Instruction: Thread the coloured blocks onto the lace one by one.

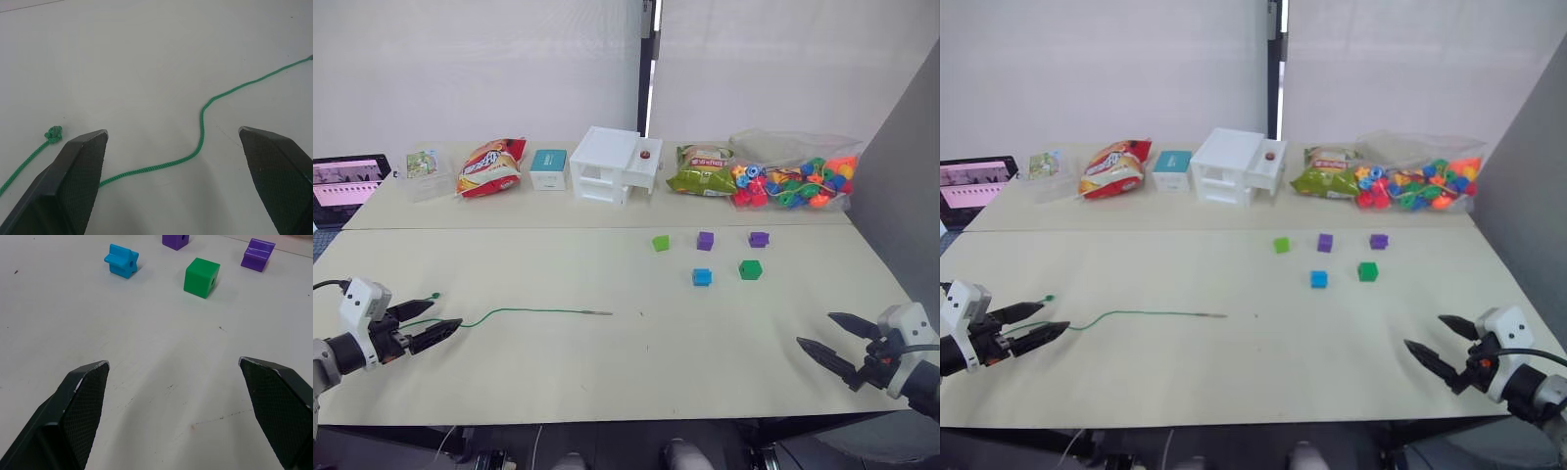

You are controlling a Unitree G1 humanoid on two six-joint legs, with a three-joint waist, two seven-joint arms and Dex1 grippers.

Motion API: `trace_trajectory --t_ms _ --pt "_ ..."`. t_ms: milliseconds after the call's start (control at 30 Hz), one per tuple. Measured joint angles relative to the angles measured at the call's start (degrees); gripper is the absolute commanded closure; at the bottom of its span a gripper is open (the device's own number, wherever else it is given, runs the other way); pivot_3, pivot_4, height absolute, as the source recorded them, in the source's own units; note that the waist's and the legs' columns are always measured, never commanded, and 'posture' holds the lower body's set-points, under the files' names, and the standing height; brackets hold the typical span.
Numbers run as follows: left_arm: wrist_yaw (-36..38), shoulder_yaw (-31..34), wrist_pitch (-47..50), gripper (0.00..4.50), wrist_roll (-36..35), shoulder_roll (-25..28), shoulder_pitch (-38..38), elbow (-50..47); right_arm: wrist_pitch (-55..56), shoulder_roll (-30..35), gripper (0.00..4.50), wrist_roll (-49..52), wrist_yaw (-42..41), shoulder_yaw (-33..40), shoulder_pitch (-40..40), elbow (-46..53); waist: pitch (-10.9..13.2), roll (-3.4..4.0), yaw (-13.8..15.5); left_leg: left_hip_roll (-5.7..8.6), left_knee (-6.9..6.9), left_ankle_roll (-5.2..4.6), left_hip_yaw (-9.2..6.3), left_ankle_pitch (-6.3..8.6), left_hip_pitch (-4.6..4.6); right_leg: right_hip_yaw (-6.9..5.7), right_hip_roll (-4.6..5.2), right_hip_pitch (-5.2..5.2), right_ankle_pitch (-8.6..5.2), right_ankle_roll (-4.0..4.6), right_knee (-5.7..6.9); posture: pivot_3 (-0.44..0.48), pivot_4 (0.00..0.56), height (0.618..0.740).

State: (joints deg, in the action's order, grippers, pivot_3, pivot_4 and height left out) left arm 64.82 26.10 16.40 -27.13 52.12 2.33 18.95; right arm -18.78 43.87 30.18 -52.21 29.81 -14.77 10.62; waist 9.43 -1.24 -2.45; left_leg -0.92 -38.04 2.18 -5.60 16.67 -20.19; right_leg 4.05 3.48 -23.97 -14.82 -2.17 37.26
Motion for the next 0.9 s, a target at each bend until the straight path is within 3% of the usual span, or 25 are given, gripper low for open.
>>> trace_trajectory --t_ms 233,500,667,900 --pt "0.6 -2.4 1.3 0.00 -1.0 -1.8 4.1 -3.0 -1.3 -0.1 0.04 0.5 0.1 -2.0 1.3 1.8 0.0 0.00 0.3 0.02 -0.06 0.01 0.00 0.00 0.00 0.00 0.01 0.04 0.00 0.00 0.04 0.000 0.150 0.740" --pt "8.8 -17.6 5.0 0.00 -1.6 -4.5 17.2 -8.3 -8.2 0.1 0.04 4.7 -0.2 -10.9 7.9 11.8 0.0 -0.01 0.1 0.07 -0.31 0.00 -0.05 0.00 -0.02 0.00 0.01 -0.03 0.00 0.00 0.46 0.000 0.150 0.740" --pt "15.4 -27.4 3.4 0.00 2.7 -7.1 26.0 -5.0 -10.4 2.7 0.04 4.7 -1.2 -15.4 10.6 14.6 0.0 -0.02 0.0 0.09 -0.44 -0.02 -0.07 0.01 -0.04 0.00 -0.02 -0.03 0.00 0.00 0.53 0.000 0.150 0.740" --pt "23.3 -38.3 -5.8 0.00 11.8 -12.4 36.3 6.5 -11.8 4.5 0.04 4.3 -1.3 -17.6 12.7 15.4 0.0 -0.03 0.1 0.14 -0.87 -0.44 -0.11 0.24 -0.10 -0.01 -0.05 0.01 0.00 0.00 0.71 0.000 0.150 0.740"
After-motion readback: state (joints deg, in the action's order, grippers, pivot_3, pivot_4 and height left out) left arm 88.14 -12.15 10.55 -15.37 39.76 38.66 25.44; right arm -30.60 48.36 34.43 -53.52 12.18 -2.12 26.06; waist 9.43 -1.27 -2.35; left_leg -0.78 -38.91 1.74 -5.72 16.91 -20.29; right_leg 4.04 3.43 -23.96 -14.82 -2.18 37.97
